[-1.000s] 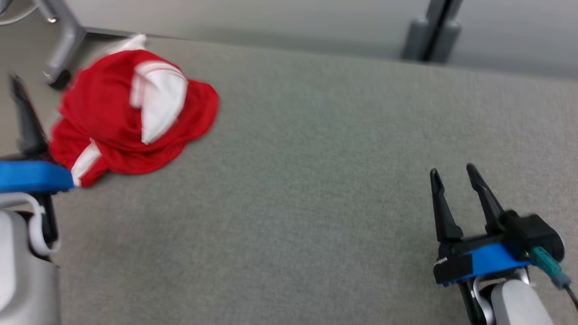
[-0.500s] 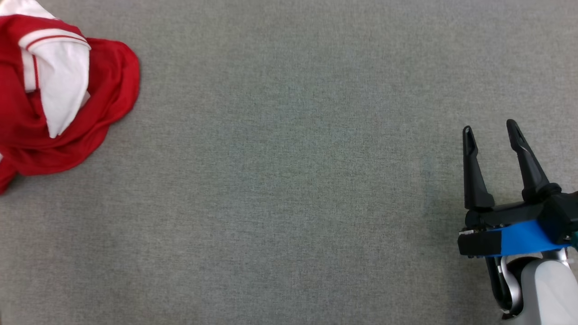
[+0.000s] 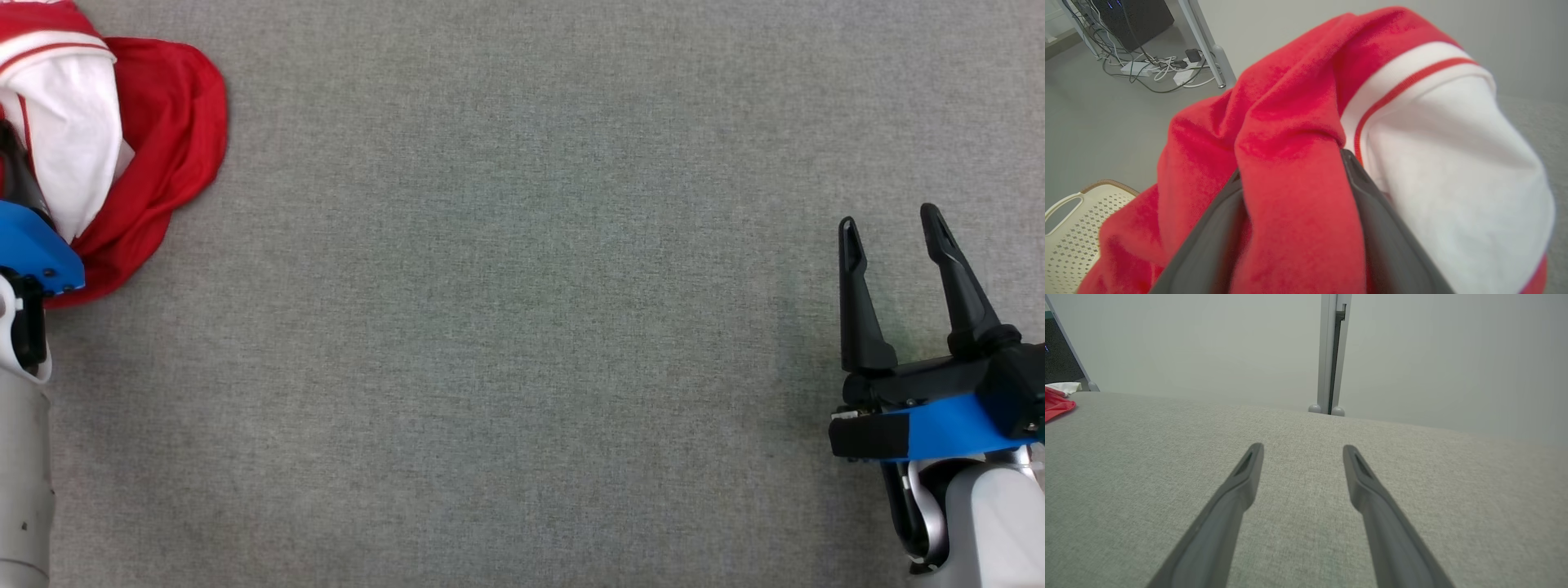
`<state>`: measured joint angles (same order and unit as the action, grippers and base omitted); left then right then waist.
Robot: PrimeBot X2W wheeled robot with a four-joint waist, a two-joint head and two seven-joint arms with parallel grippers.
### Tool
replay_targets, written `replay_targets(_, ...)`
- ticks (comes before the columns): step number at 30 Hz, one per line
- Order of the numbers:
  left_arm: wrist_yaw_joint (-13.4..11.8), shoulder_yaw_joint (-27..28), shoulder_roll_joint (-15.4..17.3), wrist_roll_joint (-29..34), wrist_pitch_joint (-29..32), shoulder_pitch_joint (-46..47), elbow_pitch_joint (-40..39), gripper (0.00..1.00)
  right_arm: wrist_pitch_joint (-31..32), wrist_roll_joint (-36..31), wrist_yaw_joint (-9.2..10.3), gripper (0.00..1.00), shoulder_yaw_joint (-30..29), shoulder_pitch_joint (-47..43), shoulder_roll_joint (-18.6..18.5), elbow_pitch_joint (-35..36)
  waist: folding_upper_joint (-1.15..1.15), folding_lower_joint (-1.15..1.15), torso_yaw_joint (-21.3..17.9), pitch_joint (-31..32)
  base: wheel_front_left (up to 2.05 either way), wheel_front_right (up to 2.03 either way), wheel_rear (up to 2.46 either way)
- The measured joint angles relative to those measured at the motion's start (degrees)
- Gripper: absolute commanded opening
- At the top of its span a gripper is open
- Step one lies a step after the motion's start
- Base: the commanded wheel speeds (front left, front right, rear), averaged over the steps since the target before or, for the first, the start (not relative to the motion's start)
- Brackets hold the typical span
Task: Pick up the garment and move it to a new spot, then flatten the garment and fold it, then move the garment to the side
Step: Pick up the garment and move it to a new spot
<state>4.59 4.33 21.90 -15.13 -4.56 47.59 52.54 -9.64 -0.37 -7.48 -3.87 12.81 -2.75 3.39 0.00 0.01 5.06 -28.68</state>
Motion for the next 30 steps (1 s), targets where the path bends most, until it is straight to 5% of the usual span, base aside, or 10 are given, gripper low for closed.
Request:
replay_targets(5, 0.52, -0.13, -0.14, -0.74, -0.31, 0.77, 3.42, 1.00, 0.01, 0.10, 0.00, 1.00, 0.37, 0.06, 0.00, -0.40, 0.00, -0.01, -0.47, 0.20, 0.00, 0.00, 0.00)
replay_targets(7, 0.98, -0.82, -0.12, -0.94, -1.08, 1.00, 5.56, 0.39, -0.01, 0.49, 0.00, 1.00, 0.52, 0.34, 0.00, -0.74, 0.00, -0.01, -0.88, 0.50, 0.00, 0.00, 0.00)
replay_targets(8, 1.02, -1.05, -0.09, -0.93, -1.74, 1.14, 6.02, 0.00, -0.03, 0.53, 0.00, 1.00, 0.52, 0.43, 0.00, -0.92, 0.00, -0.01, -0.97, 0.69, 0.00, 0.00, 0.00)
replay_targets(19, 1.92, -1.88, 1.63, -0.89, -9.24, 4.82, 5.49, 0.00, -1.74, 3.12, 0.00, 1.00, 1.21, 0.31, 0.02, -4.42, 0.00, -0.01, -2.11, 5.17, 0.00, 0.00, 0.00)
replay_targets(30, 2.52, -6.98, 1.44, 0.88, -10.43, 9.58, -11.01, 0.00, -4.26, 8.65, 0.00, 1.00, 3.35, -0.36, 0.02, -10.03, 0.00, -0.02, -6.55, 12.25, 0.00, 0.00, 0.00)
